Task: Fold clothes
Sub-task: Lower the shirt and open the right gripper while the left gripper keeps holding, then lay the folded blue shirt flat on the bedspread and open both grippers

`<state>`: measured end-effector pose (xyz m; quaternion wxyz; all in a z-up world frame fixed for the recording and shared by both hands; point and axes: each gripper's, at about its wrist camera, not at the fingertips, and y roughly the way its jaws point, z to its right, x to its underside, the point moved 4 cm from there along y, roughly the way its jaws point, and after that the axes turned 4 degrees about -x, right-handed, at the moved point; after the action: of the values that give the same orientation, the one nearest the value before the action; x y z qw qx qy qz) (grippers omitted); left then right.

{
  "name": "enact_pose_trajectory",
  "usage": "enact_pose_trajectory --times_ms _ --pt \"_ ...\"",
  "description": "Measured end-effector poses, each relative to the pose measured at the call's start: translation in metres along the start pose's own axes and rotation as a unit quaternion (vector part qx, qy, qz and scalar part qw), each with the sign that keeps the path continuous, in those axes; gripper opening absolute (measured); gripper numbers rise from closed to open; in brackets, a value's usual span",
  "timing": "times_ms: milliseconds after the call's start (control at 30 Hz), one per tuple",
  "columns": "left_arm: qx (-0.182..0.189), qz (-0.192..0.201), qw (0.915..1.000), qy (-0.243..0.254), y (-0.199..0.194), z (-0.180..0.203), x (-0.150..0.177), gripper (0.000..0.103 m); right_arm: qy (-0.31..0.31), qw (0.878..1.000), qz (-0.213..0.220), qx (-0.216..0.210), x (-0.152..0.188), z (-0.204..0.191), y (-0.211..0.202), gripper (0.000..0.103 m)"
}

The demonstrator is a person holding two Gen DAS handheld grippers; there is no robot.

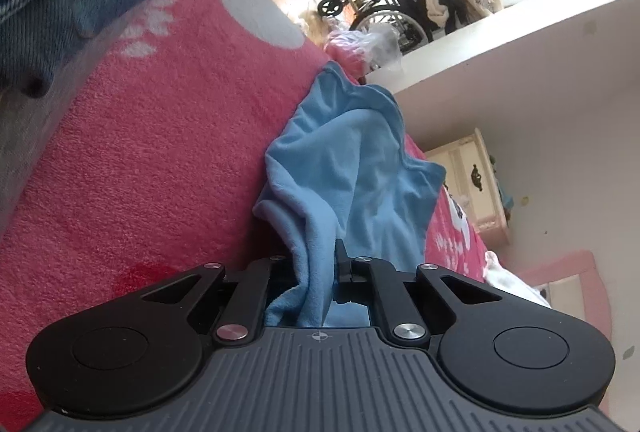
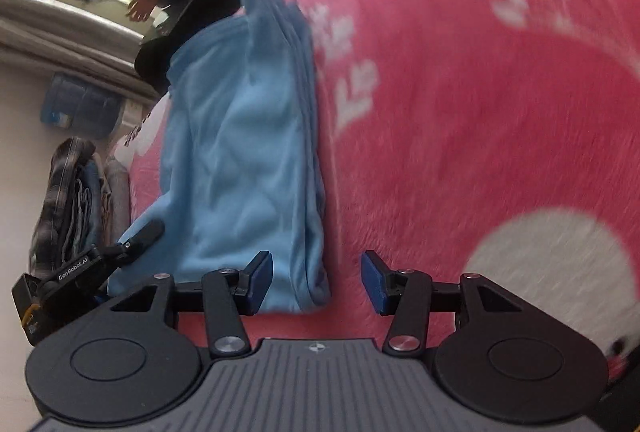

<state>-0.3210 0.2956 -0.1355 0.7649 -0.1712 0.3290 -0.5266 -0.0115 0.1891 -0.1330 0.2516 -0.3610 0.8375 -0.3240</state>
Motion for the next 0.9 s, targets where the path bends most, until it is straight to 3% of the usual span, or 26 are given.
enact_pose_trajectory --times_ms 133,233,300,367,467,567,733,900 --pt "-0.003 0.002 1.0 0.004 -0.003 -0.002 0.001 0.008 0.037 0.999 0.012 -0.032 0.004 0.009 0.009 0.054" --pt "0.0 -0.004 1.0 0.004 -0.007 -0.006 -0.002 0.008 0.039 0.998 0.001 -0.05 0.008 0.009 0.022 0.042" --pt "0.001 -0.006 1.0 0.007 -0.007 -0.007 -0.001 0.008 0.015 0.999 -0.007 -0.035 0.013 0.004 0.03 0.024" --pt "0.003 -0.008 0.9999 0.008 -0.008 -0.01 -0.002 0.008 0.003 1.0 -0.008 -0.028 0.015 0.001 0.034 0.015" --pt "0.006 -0.008 0.9999 0.006 -0.01 -0.01 -0.003 0.004 0.007 0.999 0.002 -0.042 0.015 -0.003 0.025 0.012" --pt "0.034 -0.019 0.9989 -0.026 -0.023 -0.002 -0.012 0.003 0.008 0.996 0.03 -0.081 0.009 -0.016 -0.001 0.011" --pt "0.086 -0.016 0.994 -0.065 -0.036 0.027 -0.042 0.003 0.006 0.988 0.083 -0.127 -0.037 -0.047 -0.039 0.011" --pt "0.081 0.008 0.9929 -0.086 -0.013 0.078 -0.104 0.003 0.009 0.981 0.119 -0.152 -0.129 -0.085 -0.036 0.011"
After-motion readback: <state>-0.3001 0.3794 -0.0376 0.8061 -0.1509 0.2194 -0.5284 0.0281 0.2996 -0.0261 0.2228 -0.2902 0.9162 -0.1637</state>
